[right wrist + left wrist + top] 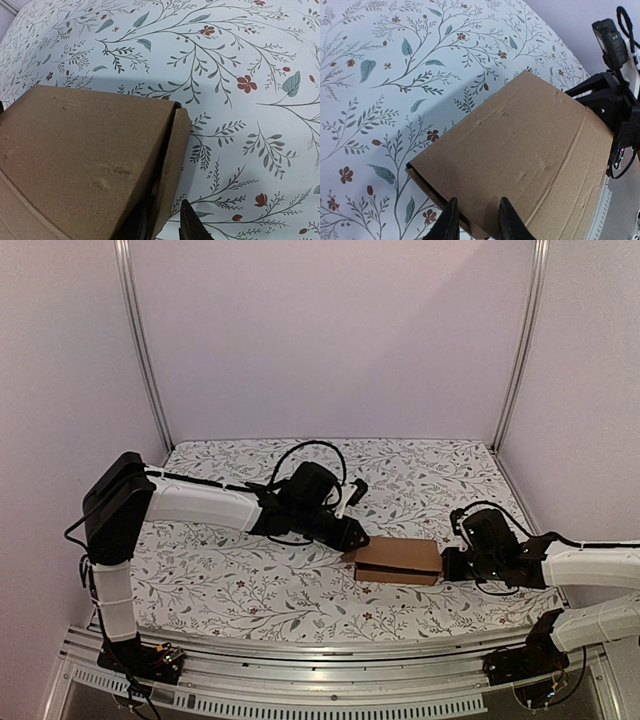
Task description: Fold the paper box
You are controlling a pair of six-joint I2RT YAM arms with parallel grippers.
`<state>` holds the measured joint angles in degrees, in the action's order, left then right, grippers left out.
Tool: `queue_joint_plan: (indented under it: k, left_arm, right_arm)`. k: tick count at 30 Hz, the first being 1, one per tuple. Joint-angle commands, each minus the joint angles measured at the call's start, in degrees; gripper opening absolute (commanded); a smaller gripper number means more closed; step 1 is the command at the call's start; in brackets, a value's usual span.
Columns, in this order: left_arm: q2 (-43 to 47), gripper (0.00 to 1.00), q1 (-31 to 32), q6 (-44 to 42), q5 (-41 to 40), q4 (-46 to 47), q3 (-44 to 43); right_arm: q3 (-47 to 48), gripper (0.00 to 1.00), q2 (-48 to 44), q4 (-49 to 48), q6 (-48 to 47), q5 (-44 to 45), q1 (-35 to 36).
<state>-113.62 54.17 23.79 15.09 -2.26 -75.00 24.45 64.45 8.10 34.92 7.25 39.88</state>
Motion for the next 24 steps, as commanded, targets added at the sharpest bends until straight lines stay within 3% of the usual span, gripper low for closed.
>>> queue_joint_plan:
  k: [1,7,10,15,24]
  left_arm:
    - [-0.5,0.26,1.0,-1.2,-1.7,-5.8,2.7]
    - [-0.1,0.25,1.0,-1.4,-2.5,-5.9,3.0]
    - [-0.1,0.25,1.0,-1.4,-2.6,-5.9,3.0]
    - [-0.1,0.25,1.1,-1.5,-2.9,-6.2,2.6]
    - [-0.7,0.25,1.1,-1.2,-3.0,-7.0,1.6]
  right_arm:
    - [0.3,0.20,-2.7,3.9,0.2,3.7,0.8]
    - [5.3,0.21,-11.7,17.0,-3.0,14.3,0.7]
    - [8.9,0.21,-14.9,20.0,-5.7,15.6,0.8]
    - [13.5,0.19,-14.6,16.7,-8.4,9.4,0.8]
    - [16.5,0.17,-1.2,7.2,-7.4,3.3,5.5]
